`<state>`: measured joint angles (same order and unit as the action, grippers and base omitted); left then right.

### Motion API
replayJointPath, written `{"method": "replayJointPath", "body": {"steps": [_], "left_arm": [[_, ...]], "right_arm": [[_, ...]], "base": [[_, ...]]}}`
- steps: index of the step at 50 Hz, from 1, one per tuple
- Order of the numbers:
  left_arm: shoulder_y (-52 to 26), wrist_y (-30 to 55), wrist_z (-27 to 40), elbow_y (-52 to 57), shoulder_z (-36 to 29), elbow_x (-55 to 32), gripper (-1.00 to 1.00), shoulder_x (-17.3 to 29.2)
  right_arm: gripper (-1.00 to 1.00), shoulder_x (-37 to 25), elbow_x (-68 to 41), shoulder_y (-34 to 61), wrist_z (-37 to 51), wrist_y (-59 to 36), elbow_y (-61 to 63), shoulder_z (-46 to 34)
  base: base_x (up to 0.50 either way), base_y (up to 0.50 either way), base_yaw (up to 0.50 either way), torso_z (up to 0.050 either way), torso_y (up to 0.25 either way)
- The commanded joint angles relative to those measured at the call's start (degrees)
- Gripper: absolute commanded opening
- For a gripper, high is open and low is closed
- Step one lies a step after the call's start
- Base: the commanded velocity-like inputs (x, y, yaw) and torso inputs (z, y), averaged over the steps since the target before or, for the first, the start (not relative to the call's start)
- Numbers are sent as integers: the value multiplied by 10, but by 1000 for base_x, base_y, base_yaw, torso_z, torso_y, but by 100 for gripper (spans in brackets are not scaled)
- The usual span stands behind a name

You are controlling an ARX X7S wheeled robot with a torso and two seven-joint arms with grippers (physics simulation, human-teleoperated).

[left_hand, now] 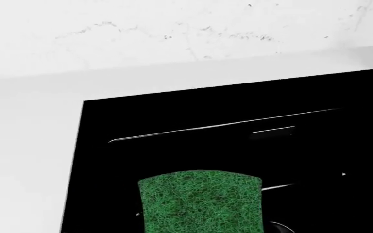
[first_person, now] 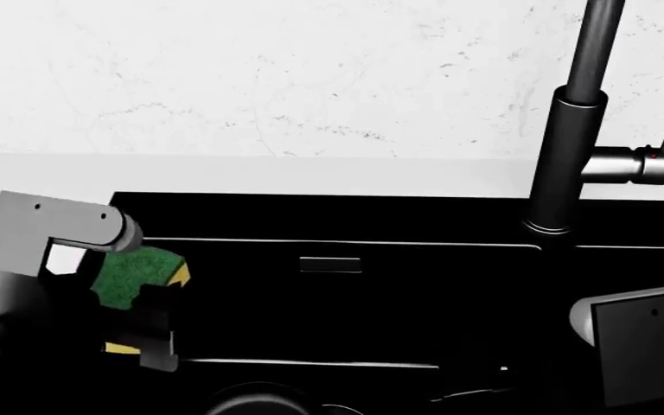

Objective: Pick the pan and sponge and place them into the sink. Then turn on the water.

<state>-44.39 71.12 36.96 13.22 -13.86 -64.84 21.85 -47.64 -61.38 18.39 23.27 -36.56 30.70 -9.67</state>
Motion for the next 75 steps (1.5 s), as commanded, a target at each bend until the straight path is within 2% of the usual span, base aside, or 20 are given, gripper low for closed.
{"method": "replayJointPath", "body": {"steps": [1,24,38,50,51,65,75], "left_arm": [[-52,-32,-70,-79,-87,49,-100,-42],[-43,-82,-110,-190,-166,109,-100,-97],[-31,-106,-131,-223,-211,141,-100,-105],[-32,-97,-132,-226,-222,138,-100,-104],[-32,-98,-132,-226,-223,138,100,-104],[-36,-98,-126,-216,-218,128,100,-102],[-61,-71,-53,-109,-124,58,100,-80]], "right_arm": [[100,-2,2,-4,0,3,-1,2],[100,-3,13,-32,-8,28,-7,14],[100,-1,19,-53,-15,43,-11,16],[100,1,24,-60,-18,49,-15,15],[100,1,23,-59,-19,48,-15,15],[100,0,20,-51,-17,43,-16,13],[100,0,21,-35,-9,43,-15,19]], "base": [[0,0,0,0,0],[0,0,0,0,0],[0,0,0,0,0],[0,0,0,0,0],[0,0,0,0,0],[0,0,0,0,0],[0,0,0,0,0]]}}
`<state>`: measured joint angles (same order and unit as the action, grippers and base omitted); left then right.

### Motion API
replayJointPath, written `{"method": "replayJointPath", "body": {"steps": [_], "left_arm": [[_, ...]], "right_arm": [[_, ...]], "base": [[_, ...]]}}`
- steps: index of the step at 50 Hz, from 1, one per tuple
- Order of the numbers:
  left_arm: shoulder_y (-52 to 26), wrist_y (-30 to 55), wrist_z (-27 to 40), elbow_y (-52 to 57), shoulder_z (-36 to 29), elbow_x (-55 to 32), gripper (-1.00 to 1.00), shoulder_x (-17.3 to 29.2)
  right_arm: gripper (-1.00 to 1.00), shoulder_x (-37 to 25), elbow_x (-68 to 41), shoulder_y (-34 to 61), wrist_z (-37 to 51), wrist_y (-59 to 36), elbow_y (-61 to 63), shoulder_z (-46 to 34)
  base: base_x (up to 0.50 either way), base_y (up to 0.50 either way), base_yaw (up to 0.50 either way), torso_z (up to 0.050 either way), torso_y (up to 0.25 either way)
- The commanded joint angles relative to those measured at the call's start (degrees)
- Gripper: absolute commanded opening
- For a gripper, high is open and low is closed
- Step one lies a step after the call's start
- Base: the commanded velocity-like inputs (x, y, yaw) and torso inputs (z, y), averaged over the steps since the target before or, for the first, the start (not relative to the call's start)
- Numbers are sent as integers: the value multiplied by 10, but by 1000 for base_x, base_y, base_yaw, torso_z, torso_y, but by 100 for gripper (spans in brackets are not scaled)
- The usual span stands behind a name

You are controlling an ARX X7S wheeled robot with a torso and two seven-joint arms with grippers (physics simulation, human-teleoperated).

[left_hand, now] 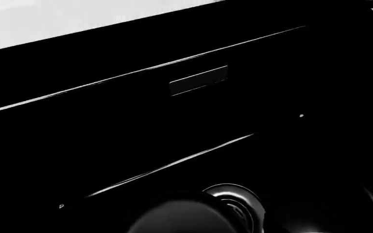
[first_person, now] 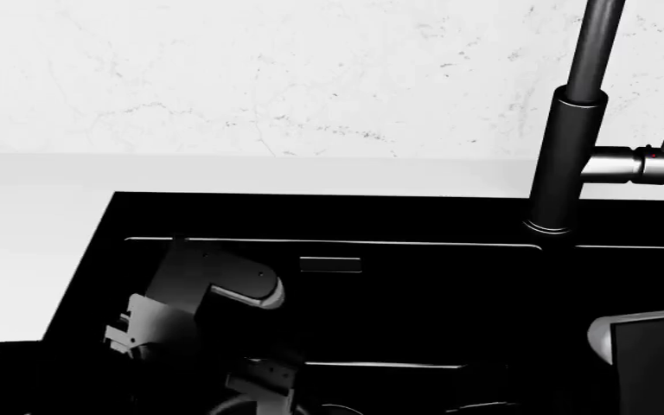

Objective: Pick the pan and sponge and place them into the sink. Then turn on the water.

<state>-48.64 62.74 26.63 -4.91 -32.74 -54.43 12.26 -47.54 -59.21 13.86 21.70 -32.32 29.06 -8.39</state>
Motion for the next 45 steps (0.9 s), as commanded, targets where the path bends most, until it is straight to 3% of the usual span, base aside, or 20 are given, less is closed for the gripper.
{"method": "replayJointPath", "body": {"steps": [1,17,20,26,28,38,40,45], "left_arm": [[-16,11,55,88,77,-54,100,22],[41,-25,117,208,170,-86,100,86],[51,-21,160,209,202,-100,100,90],[82,-53,142,262,223,-81,100,140],[87,-67,106,281,195,-38,100,179],[135,-84,122,303,234,-50,100,202],[123,-45,108,298,216,-75,100,215],[133,-75,122,301,236,-60,100,210]], "right_arm": [[100,-2,-2,11,9,1,3,9],[100,-13,-19,26,29,-2,16,31],[100,-14,-27,30,28,-5,14,32],[100,-9,-30,32,30,3,4,42],[100,-9,-31,32,30,6,3,45],[100,-10,-19,43,35,-4,-4,32],[100,-14,-5,48,40,-15,-3,20],[100,-9,7,55,42,-10,-5,16]], "base": [[0,0,0,0,0],[0,0,0,0,0],[0,0,0,0,0],[0,0,0,0,0],[0,0,0,0,0],[0,0,0,0,0],[0,0,0,0,0],[0,0,0,0,0]]}}
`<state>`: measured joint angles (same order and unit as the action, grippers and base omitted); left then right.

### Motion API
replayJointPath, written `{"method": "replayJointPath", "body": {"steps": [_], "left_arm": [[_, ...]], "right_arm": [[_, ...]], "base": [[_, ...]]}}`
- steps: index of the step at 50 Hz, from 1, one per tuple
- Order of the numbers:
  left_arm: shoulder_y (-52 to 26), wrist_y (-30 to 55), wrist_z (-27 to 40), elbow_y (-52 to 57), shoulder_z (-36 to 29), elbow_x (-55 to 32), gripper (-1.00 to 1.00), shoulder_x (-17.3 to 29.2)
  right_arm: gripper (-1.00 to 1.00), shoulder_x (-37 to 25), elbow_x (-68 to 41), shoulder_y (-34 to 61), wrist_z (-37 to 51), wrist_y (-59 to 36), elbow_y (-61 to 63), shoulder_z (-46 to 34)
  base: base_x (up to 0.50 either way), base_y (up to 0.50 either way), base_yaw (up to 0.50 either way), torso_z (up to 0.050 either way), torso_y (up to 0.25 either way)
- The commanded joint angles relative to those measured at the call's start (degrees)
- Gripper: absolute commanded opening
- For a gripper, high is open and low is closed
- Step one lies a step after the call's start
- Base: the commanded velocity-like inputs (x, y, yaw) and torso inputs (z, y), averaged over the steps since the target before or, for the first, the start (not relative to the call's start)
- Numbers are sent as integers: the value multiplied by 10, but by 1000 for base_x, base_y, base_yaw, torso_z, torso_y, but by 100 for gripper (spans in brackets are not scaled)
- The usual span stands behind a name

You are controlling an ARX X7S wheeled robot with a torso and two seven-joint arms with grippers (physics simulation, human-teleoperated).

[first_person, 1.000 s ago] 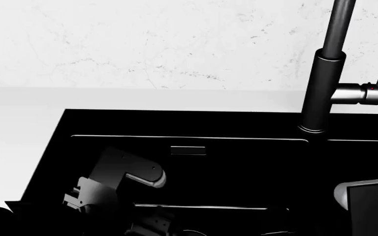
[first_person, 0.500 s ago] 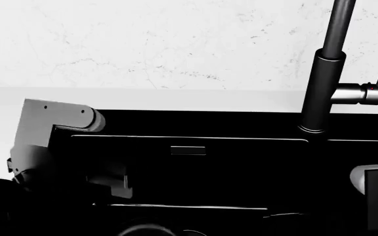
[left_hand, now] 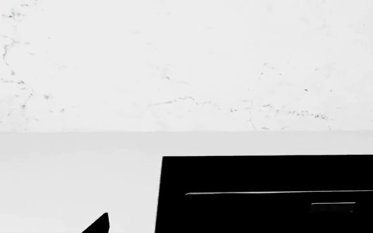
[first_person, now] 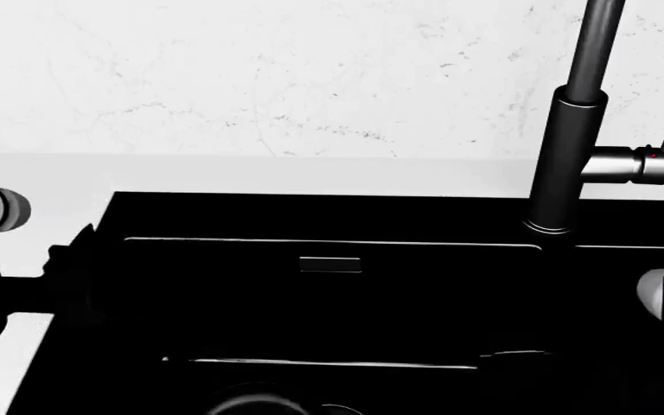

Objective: Pick the pan and sponge and place them into the sink. Then turn on the water.

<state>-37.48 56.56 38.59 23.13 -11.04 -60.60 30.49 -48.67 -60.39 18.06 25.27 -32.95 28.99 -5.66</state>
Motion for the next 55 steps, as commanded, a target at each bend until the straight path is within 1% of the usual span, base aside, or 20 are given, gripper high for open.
{"method": "replayJointPath", "body": {"steps": [1,2,5,8,9,10,12,14,16,18,21,27,33,39,46,55], "left_arm": [[21,-12,4,20,18,4,100,29],[20,-15,3,23,8,21,100,33],[23,-15,4,23,13,15,100,34],[33,-18,-10,28,25,6,100,50],[34,-19,-10,28,24,5,100,50],[22,-15,-2,21,16,9,100,37],[30,-18,-8,26,24,4,100,46],[32,-19,-8,25,23,4,100,45],[23,-22,-5,17,3,20,100,27],[28,-22,-8,19,10,15,100,34],[23,-24,-6,12,1,21,100,24],[27,-27,-12,13,3,21,100,31],[23,-30,-13,7,1,24,100,29],[15,-29,-7,1,-10,30,100,17],[22,-28,-10,9,0,21,100,29],[19,-32,-8,4,-4,25,100,23]], "right_arm": [[100,3,17,11,6,-1,-4,-8],[100,3,18,11,5,-1,-3,-9],[100,0,17,9,7,-5,0,-11],[100,-1,10,2,9,-6,4,-8],[100,-2,9,1,9,-5,4,-7],[100,-1,7,-4,9,-1,5,-2],[100,-3,7,-9,8,2,7,0],[100,-4,3,-13,9,3,9,3],[100,-5,1,-15,10,3,10,6],[100,-6,-1,-15,11,1,10,6],[100,-6,-1,-15,11,2,11,6],[100,-4,-2,-14,11,3,11,5],[100,-5,-5,-15,14,2,15,8],[100,-5,-7,-18,17,3,14,10],[100,-3,-2,-20,11,7,10,7],[100,-6,-5,-23,14,10,17,14]], "base": [[0,-47,0,0,0],[0,-301,0,0,0],[0,-458,0,0,0],[0,-500,0,0,0],[0,-500,0,0,0],[0,-500,0,0,0],[0,-500,0,0,0],[0,-500,0,0,0],[0,-500,0,0,0],[0,-500,0,0,0],[0,-500,0,0,0],[0,-484,0,0,0],[0,-35,0,0,0],[0,-146,0,0,0],[0,-320,0,0,0],[0,-90,0,0,0]]}}
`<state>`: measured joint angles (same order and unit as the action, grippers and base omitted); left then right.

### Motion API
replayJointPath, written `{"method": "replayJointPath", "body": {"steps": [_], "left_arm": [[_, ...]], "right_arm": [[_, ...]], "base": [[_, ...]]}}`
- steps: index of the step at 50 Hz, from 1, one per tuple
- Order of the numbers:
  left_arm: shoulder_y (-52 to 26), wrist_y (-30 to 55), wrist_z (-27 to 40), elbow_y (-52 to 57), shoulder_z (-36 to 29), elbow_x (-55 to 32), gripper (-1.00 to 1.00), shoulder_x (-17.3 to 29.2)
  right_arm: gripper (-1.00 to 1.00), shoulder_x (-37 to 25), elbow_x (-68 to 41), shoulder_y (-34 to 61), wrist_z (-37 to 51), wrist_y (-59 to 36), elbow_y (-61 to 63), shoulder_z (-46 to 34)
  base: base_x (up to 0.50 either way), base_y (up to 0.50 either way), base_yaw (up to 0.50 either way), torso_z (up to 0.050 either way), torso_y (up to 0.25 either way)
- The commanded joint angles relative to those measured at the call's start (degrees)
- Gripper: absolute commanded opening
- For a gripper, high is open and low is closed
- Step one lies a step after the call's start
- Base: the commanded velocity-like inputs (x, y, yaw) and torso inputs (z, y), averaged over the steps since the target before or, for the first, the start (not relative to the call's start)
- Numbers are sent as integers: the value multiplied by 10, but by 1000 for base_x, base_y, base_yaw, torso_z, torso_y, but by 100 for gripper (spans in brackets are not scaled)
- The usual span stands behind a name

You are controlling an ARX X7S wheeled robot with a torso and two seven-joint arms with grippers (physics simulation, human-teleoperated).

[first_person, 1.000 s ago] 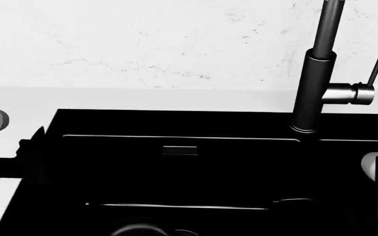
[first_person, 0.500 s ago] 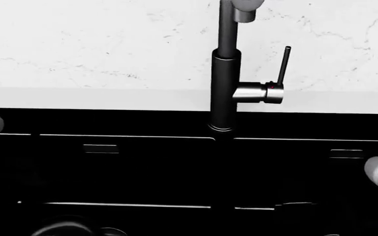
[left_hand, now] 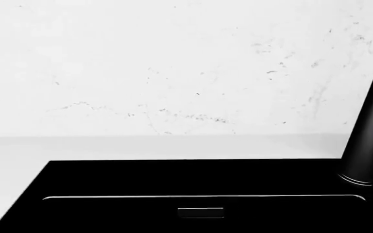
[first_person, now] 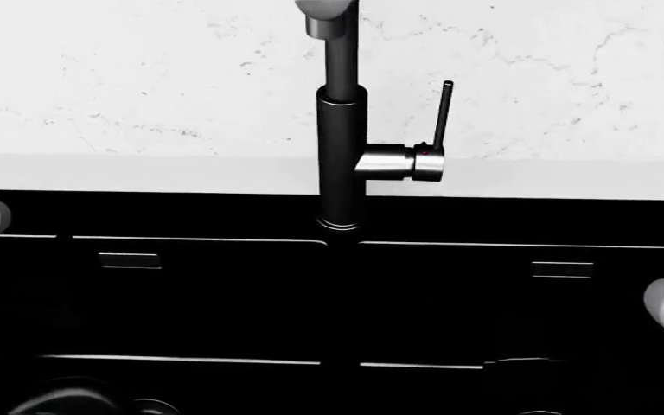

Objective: Pick the pan and sponge and place them into the sink. Then turn on the water.

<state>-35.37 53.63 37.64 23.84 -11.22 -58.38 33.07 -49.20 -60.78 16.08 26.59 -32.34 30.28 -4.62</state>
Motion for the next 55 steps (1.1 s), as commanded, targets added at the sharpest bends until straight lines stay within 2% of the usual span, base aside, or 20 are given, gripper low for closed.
{"method": "replayJointPath", "body": {"steps": [1,5,8,16,25,29,36,48,55], "left_arm": [[-3,-2,3,-3,-3,3,100,-4],[6,-4,-2,4,7,-5,100,9],[-3,-4,-2,-1,-4,3,100,0],[-9,-6,4,-11,-5,4,100,-8],[-2,0,6,1,2,-5,100,6],[-3,4,12,-3,14,-28,100,-1],[-11,2,10,-6,0,-9,100,0],[-22,4,25,-33,2,-23,100,-28],[-26,-7,22,-29,-5,-7,100,-28]], "right_arm": [[100,0,-1,-2,1,4,4,3],[100,2,-3,3,-1,4,4,2],[100,20,-1,22,-9,5,-22,-9],[100,95,41,179,-20,-35,-121,-86],[100,169,100,313,-101,-28,-290,-150],[100,186,119,344,-119,-24,-331,-168],[100,214,131,389,-150,-22,-406,-183],[100,262,184,464,-215,24,-562,-217],[100,289,218,506,-250,61,-658,-236]], "base": [[0,0,0,0,0],[2,0,0,0,0],[0,0,0,0,0],[0,0,0,0,0],[0,0,0,0,0],[0,0,0,0,0],[0,0,0,0,0],[0,0,0,0,0],[0,0,0,0,0]]}}
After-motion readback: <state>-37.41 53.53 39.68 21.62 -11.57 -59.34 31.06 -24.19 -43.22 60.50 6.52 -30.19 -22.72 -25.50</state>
